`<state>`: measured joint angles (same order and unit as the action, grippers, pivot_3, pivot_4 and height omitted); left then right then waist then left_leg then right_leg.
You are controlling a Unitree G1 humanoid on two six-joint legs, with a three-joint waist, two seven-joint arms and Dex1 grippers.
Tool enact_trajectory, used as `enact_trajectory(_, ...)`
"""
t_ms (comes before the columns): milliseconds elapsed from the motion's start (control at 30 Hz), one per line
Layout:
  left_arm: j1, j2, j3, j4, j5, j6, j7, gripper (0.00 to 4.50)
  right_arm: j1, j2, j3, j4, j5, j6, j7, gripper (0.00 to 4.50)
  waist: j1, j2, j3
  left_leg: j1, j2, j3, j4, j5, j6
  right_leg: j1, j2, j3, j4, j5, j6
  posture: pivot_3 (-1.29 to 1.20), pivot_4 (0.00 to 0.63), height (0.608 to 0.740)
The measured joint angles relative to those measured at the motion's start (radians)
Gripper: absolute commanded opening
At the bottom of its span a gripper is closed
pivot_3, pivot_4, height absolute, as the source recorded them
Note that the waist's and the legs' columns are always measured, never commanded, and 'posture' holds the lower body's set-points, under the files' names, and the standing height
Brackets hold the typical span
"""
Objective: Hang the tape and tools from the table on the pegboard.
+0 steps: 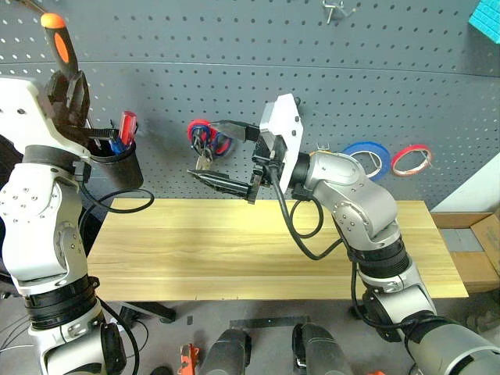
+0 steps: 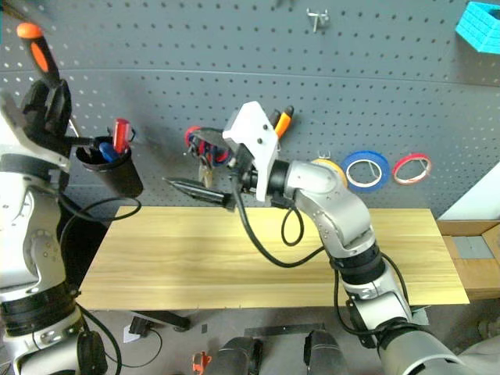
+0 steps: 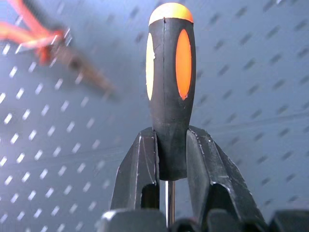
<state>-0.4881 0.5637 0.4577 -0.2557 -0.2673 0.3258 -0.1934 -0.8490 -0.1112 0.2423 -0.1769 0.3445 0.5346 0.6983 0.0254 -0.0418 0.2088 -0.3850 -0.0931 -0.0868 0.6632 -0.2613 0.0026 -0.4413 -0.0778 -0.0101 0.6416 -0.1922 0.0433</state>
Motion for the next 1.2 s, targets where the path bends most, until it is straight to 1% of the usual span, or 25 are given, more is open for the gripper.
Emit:
enact_trajectory(100,-0.022,-0.009,-0.028,0.052,0.004,-0.051,-0.014,0.45,-0.005,0.004,0.008,0.018,-0.024,-0.015,-0.020,4.50,-0.001,0.000,0.000,0.000,0.000,0.000,0.000,0.000,0.000,0.000,0.000,0.000,0.000,0.000,0.000,0.07,0.138,0.740)
enact_trajectory(233,-0.060,-0.009,-0.032,0.123,0.023,-0.118,-0.014,0.45,-0.006,0.003,0.014,0.021,-0.048,-0.023,-0.024,4.50,-0.004,0.000,0.000,0.000,0.000,0.000,0.000,0.000,0.000,0.000,0.000,0.000,0.000,0.000,0.000,0.06,0.140,0.740)
enact_trajectory(433,-0.011,-0.010,-0.039,0.222,0.076,-0.188,0.001,0.45,-0.005,-0.016,0.016,0.021,-0.051,-0.023,-0.023,4.50,-0.012,0.000,0.000,0.000,0.001,0.001,0.000,0.000,0.000,-0.001,0.001,0.001,0.000,0.000,0.000,0.04,0.136,0.740)
enact_trajectory(567,0.008,-0.018,-0.036,0.237,0.089,-0.199,0.030,0.45,-0.005,-0.024,0.016,0.020,-0.053,-0.023,-0.023,4.50,-0.015,0.000,0.000,0.000,0.001,0.001,0.000,0.000,0.000,-0.001,0.001,0.001,0.000,0.000,0.000,0.04,0.133,0.740)
enact_trajectory(633,0.013,-0.012,-0.031,0.251,0.091,-0.201,0.030,1.17,-0.005,-0.026,0.016,0.020,-0.053,-0.023,-0.023,4.50,-0.019,0.000,-0.001,0.000,0.001,0.001,0.000,0.000,0.000,-0.001,0.001,0.001,0.001,0.000,0.000,0.04,0.132,0.740)
enact_trajectory(667,0.018,-0.007,-0.030,0.262,0.091,-0.201,0.029,1.40,-0.005,-0.027,0.016,0.020,-0.053,-0.023,-0.023,4.50,-0.020,0.000,-0.001,0.000,0.001,0.001,0.000,0.000,0.000,-0.001,0.001,0.001,0.001,0.000,0.000,0.05,0.131,0.740)
enact_trajectory(733,0.024,0.001,-0.022,0.286,0.091,-0.208,0.028,2.12,-0.005,-0.030,0.016,0.020,-0.055,-0.023,-0.023,4.50,-0.023,0.000,-0.001,0.000,0.001,0.001,0.000,0.000,0.000,-0.001,0.001,0.001,0.001,0.000,0.000,0.05,0.129,0.740)
enact_trajectory(767,0.024,0.003,-0.014,0.300,0.091,-0.219,0.030,2.50,-0.005,-0.030,0.016,0.020,-0.056,-0.023,-0.023,4.50,-0.024,-0.001,-0.001,0.000,0.001,0.001,0.000,0.000,0.000,-0.001,0.001,0.001,0.001,0.000,0.000,0.05,0.128,0.740)
enact_trajectory(967,0.024,0.007,0.027,0.325,0.068,-0.285,0.042,4.43,-0.004,-0.036,0.017,0.019,-0.054,-0.023,-0.010,4.50,-0.024,-0.001,-0.002,0.000,0.001,0.001,0.000,0.000,0.000,-0.001,0.000,0.001,0.001,0.000,0.000,0.05,0.128,0.740)
enact_trajectory(1033,0.034,0.008,0.028,0.281,0.002,-0.267,-0.020,4.43,0.017,-0.072,0.018,-0.005,-0.045,-0.022,0.025,4.50,-0.022,-0.004,-0.004,0.000,0.001,0.000,0.000,0.000,0.000,0.000,0.000,0.000,0.000,0.000,0.000,0.05,0.130,0.740)
enact_trajectory(1133,0.082,0.044,0.016,0.171,-0.113,-0.198,-0.149,4.43,0.079,-0.152,0.016,-0.048,-0.010,-0.014,0.099,4.50,-0.023,-0.006,-0.005,-0.001,0.001,0.000,0.000,0.000,0.000,0.000,0.000,0.000,-0.001,0.000,0.000,0.04,0.137,0.740)
enact_trajectory(1167,0.102,0.055,0.016,0.126,-0.166,-0.152,-0.182,4.43,0.099,-0.175,0.015,-0.063,0.000,-0.003,0.120,4.50,-0.025,-0.006,-0.005,-0.001,0.001,0.000,0.000,0.000,0.000,0.000,0.000,0.000,-0.001,0.000,0.000,0.03,0.139,0.740)
enact_trajectory(1200,0.149,0.076,0.010,0.051,-0.253,-0.076,-0.238,4.43,0.132,-0.216,0.013,-0.093,0.028,0.014,0.153,4.50,-0.027,-0.006,-0.006,-0.001,0.002,0.000,0.000,-0.001,0.001,0.000,-0.001,0.001,-0.001,0.000,0.000,0.03,0.142,0.740)
